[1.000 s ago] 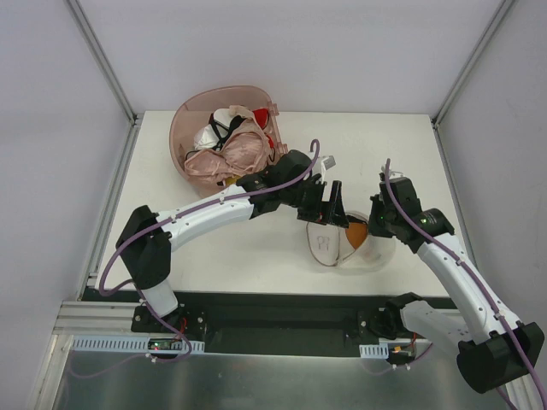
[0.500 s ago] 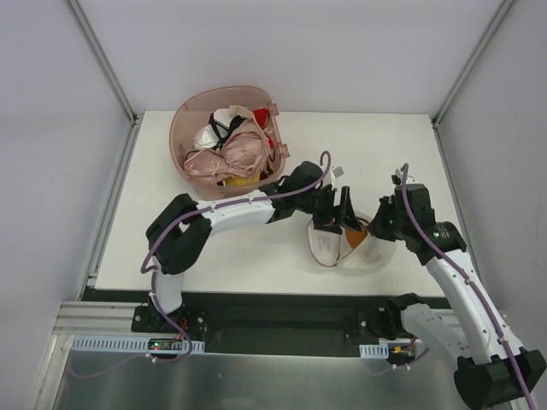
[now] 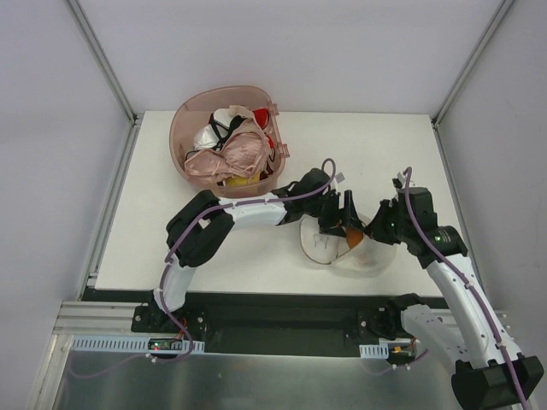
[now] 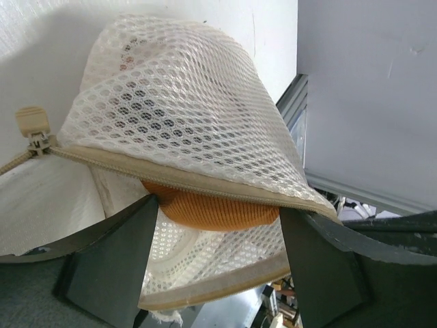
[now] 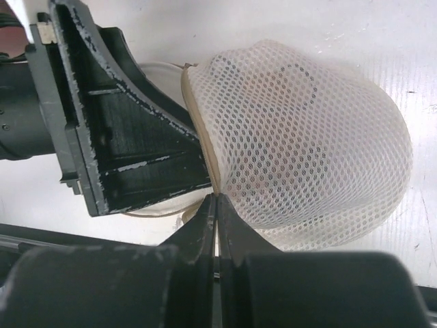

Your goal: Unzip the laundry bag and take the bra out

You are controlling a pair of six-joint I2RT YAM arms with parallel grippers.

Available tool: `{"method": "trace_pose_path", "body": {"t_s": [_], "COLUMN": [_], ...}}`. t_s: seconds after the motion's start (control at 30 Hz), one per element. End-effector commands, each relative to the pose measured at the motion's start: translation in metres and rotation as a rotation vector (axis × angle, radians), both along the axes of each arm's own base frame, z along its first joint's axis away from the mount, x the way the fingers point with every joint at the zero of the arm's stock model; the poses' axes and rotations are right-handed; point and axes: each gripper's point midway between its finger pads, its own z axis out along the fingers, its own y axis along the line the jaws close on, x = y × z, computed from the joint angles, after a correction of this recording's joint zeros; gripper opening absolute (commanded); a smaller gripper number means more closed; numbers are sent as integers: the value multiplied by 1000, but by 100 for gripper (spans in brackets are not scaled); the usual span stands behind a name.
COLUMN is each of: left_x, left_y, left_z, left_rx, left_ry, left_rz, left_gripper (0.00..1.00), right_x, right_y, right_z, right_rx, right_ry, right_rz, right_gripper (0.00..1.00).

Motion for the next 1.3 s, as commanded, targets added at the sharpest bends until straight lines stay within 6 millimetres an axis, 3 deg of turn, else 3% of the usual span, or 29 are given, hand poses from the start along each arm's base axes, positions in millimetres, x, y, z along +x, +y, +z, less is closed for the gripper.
{"method": "trace_pose_path", "body": {"t_s": [0.0,0.1,0.17,0.3,0.47,0.63,0.7,0.73,0.77,0.83,0.87,0.93,1.1,1.27], "left_x": [5,4,0,-1,-3,0,7,5,5,1,-2,-12,-29,-27], "left_y": [-17,-25,-31,-34,-31,-11,3,15,22,42,48,56,40,26], "left_z": [11,11,13,10,4,0,13,3,15,4,12,9,19,26], "left_rx": [-34,-42,-54,-56,-45,-16,-25,4,-8,25,24,38,12,-18], "left_ry": [-18,-8,-9,-6,2,-14,-52,-43,-61,-61,-73,-74,-77,-72], "left_rz": [17,10,-11,-17,-20,11,30,44,51,60,62,47,-28,-48], "left_gripper": [72,70,62,38,1,0,0,0,0,0,0,0,0,0], "right_x": [5,4,4,3,1,-1,-3,-4,-5,-8,-12,-17,-16,-7], "right_y": [6,6,6,6,4,-8,-17,-20,-30,-42,-55,-63,-49,-26], "right_z": [12,11,10,9,6,3,0,-2,-6,-8,-10,-12,-22,-36], "right_rx": [47,49,50,49,38,-10,-40,-53,-95,-159,-216,-265,-205,-94], "right_ry": [-38,-35,-31,-31,-26,-26,-22,-18,-9,-3,10,21,75,87], "right_rz": [0,0,-1,-2,-7,-40,-60,-71,-101,-127,-158,-160,-136,-100], "right_gripper": [1,1,1,1,1,1,1,1,1,1,1,1,1,1]}}
